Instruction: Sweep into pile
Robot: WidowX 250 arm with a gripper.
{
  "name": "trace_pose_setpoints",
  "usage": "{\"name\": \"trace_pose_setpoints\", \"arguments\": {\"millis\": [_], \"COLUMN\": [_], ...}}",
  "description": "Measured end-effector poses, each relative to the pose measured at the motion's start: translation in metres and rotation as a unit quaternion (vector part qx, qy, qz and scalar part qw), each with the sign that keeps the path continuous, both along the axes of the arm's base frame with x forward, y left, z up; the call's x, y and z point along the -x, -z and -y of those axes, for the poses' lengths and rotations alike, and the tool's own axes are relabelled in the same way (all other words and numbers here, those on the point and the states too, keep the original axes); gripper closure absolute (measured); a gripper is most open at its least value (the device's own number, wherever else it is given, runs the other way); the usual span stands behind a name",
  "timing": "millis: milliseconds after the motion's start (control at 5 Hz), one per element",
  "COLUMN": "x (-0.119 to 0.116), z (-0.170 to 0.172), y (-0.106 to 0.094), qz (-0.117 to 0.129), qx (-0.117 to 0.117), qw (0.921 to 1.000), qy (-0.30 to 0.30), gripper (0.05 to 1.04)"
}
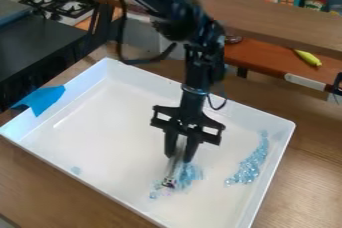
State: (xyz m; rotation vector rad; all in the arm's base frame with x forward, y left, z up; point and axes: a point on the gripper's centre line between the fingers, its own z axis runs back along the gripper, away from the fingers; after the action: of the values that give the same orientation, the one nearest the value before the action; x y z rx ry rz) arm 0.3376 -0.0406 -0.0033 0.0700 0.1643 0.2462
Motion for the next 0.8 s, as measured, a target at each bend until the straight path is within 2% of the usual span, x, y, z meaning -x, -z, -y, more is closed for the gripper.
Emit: {"name": "trace_pose_setpoints", "arguments": {"millis": [200,400,800], "x": [0.0,0.007,0.015], "z": [-0.001,-0.011,-0.047], "y": [0.0,-0.003,-0.066], "qz": [0.001,0.002,0.061], "qx": [-0.004,0.008,0.086], "qw": [1.0,1.0,0.9944], "qy": [0.001,-0.003,-0.005], "gripper": [0.742,0.742,0.742]}}
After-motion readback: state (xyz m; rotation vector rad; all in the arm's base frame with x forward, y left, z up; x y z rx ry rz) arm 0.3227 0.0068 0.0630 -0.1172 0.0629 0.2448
